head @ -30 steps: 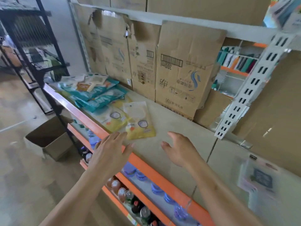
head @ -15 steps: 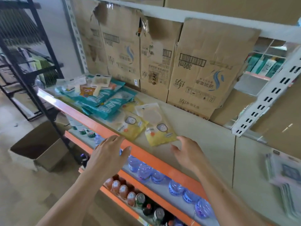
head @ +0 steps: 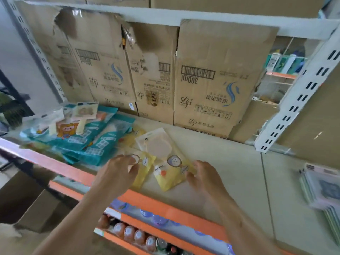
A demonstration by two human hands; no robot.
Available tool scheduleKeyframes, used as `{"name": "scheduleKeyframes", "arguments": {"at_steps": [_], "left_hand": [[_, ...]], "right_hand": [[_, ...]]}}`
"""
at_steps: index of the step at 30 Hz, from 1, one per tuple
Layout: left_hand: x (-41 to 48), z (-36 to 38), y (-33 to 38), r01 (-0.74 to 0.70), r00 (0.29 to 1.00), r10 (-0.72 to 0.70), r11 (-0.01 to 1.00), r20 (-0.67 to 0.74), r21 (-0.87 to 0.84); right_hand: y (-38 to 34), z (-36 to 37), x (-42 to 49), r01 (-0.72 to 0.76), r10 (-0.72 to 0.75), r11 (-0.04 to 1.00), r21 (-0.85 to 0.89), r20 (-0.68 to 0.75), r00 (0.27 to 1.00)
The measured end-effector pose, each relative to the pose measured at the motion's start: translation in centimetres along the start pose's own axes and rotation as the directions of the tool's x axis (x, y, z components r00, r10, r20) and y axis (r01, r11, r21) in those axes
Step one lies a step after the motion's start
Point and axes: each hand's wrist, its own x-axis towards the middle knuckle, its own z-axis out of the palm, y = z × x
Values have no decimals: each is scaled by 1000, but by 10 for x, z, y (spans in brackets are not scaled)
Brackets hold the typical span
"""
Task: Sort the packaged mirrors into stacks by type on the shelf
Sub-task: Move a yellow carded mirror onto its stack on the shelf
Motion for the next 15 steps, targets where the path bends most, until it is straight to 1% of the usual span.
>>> {"name": "scheduleKeyframes", "arguments": {"at_steps": [3, 6, 8, 12, 15], "left_hand": [[31, 3, 1, -17, 1000, 17, 1000, 20, -9], [58, 7, 7, 8, 999, -8, 1000, 42, 2], [74, 12, 11, 15, 999, -15, 1000, 36, -13], [102, 25, 9, 39, 994, -35, 999, 100, -38], [112, 32, 11, 88, 992, -83, 995, 99, -45]], "right_hand": [[-1, 3, 7, -32, 32, 999, 21, -7, 999], [-3, 6, 12, -61, 61, 998, 8, -9, 998], [-3, 8, 14, -62, 62, 998, -16, -8, 998], [-3, 9, 17, -59, 58, 997, -46, -30, 998], [-2, 9, 19, -63, 61, 998, -27, -39, 997]]}}
